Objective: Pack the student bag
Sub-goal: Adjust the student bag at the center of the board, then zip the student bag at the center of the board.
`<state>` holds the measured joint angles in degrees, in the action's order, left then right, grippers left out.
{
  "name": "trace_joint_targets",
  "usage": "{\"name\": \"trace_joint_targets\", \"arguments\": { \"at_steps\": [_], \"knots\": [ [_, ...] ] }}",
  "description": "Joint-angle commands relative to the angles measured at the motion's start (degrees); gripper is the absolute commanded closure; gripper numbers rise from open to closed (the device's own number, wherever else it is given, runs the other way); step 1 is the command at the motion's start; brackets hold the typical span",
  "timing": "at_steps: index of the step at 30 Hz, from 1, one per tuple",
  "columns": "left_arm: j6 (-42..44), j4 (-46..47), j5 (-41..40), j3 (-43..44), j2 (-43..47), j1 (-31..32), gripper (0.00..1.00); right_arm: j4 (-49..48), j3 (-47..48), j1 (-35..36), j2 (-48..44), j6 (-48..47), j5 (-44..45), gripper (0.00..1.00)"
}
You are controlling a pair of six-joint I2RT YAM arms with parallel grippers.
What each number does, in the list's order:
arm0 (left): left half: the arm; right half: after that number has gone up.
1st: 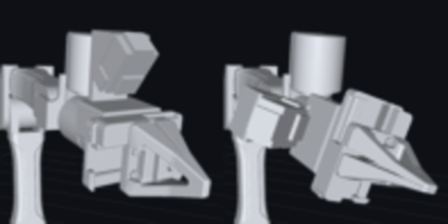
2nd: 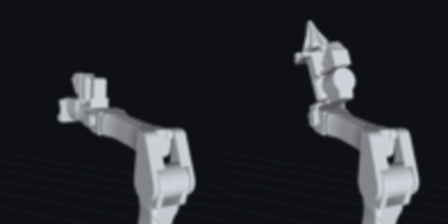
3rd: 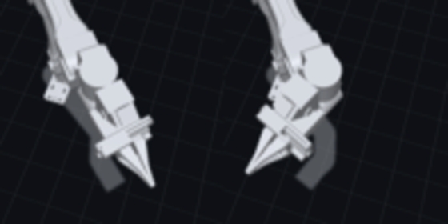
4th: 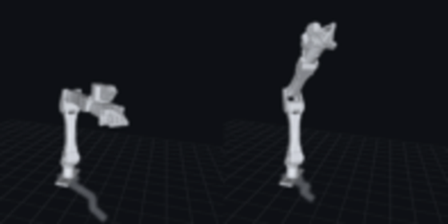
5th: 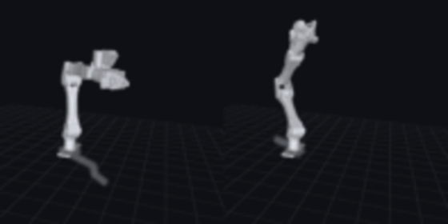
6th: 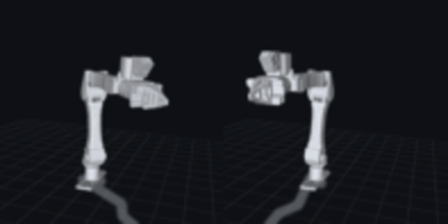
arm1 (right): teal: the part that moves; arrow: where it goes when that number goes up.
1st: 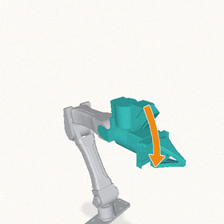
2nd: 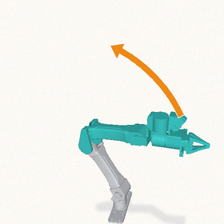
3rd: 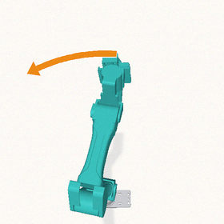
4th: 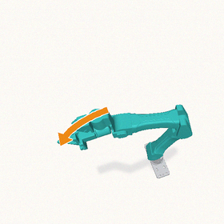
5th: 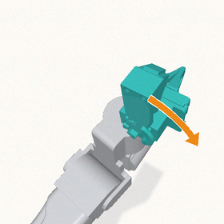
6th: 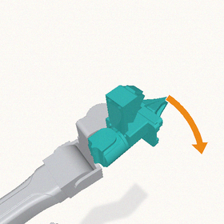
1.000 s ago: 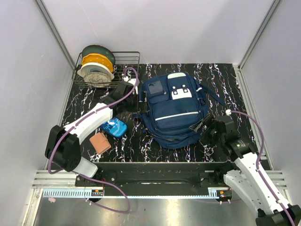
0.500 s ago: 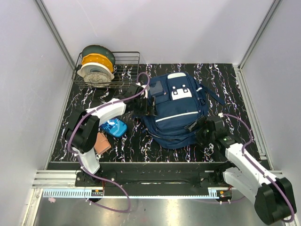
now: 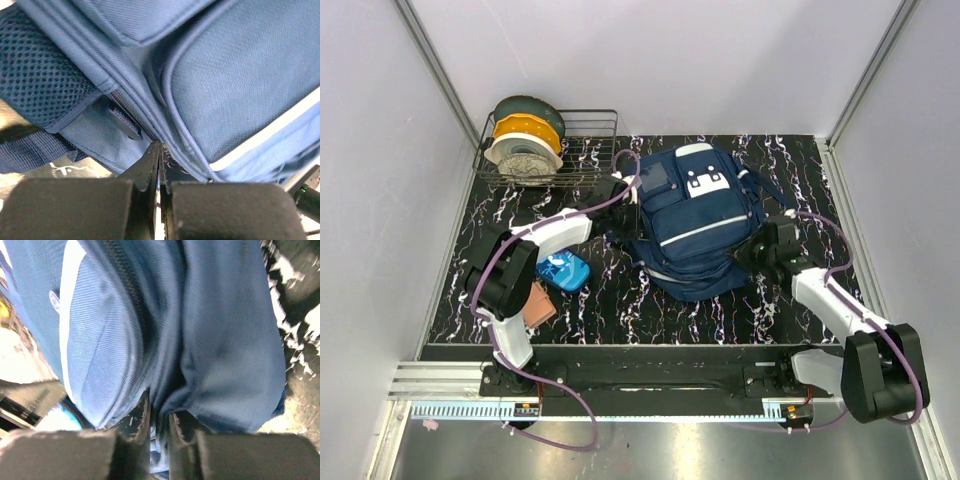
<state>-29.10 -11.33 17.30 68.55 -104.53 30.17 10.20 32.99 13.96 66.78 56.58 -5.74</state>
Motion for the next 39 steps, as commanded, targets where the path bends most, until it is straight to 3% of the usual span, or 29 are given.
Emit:
{"name": "trace_joint_targets", "arguments": {
  "at_steps": [1,6,9,10,13,15,16,17,18,19,21,22,25,29,39],
  "knots": [
    [-2.1,4.3,3.0,0.7,2.5,2.3,1.00,-1.5,7.6,-7.5,1.5,-8.6,1.4,0.92],
    [-7.4,7.4,3.7,-1.5,6.0,6.5,1.00,1.6,14.9,-13.6,6.2,-15.0,-0.8,0.92],
    [-12.8,13.3,4.4,-4.0,8.2,8.1,1.00,4.3,20.2,-16.9,10.2,-18.2,-4.7,0.50],
    [-13.9,15.4,4.8,-4.1,8.4,8.1,1.00,7.7,21.7,-17.1,11.2,-19.0,-5.4,0.32],
    [-15.3,15.7,4.6,-3.0,8.2,8.3,1.00,15.0,24.4,-17.1,7.7,-22.7,-4.4,0.20],
    [-14.8,14.9,3.5,-1.6,8.1,8.3,1.00,19.0,23.0,-17.1,3.7,-23.4,1.1,0.11],
    [-14.3,13.8,3.1,-0.6,8.2,8.3,1.00,20.5,22.3,-17.1,-0.6,-24.1,2.4,0.10],
    [-12.5,13.2,2.7,-0.4,8.4,8.3,0.94,21.6,21.0,-17.1,-2.6,-24.3,3.3,0.09],
    [-11.6,11.5,0.7,-0.3,9.2,8.3,0.78,23.6,20.4,-17.1,-4.7,-24.5,3.0,0.09],
    [-10.7,9.9,-0.9,-0.5,9.9,8.3,0.36,24.6,19.5,-17.1,-8.4,-24.4,2.6,0.09],
    [-7.6,6.4,-6.6,-1.1,11.8,8.2,0.18,28.1,17.5,-17.1,-11.6,-24.1,1.9,0.08],
    [-6.5,5.1,-8.8,-1.4,12.2,8.1,0.02,29.3,17.2,-17.1,-14.2,-24.0,1.2,0.08],
    [-4.2,3.6,-13.8,-1.9,11.8,6.2,0.01,30.1,14.0,-17.0,-19.2,-20.7,-5.9,0.09],
    [-4.6,5.4,-11.5,0.3,7.0,3.3,0.01,27.1,6.5,-16.9,-23.5,-15.5,-14.2,0.09],
    [-6.1,10.9,-7.7,6.6,-4.0,2.0,0.04,26.2,1.6,-16.7,-29.2,-11.3,-18.6,0.11]
  ]
}}
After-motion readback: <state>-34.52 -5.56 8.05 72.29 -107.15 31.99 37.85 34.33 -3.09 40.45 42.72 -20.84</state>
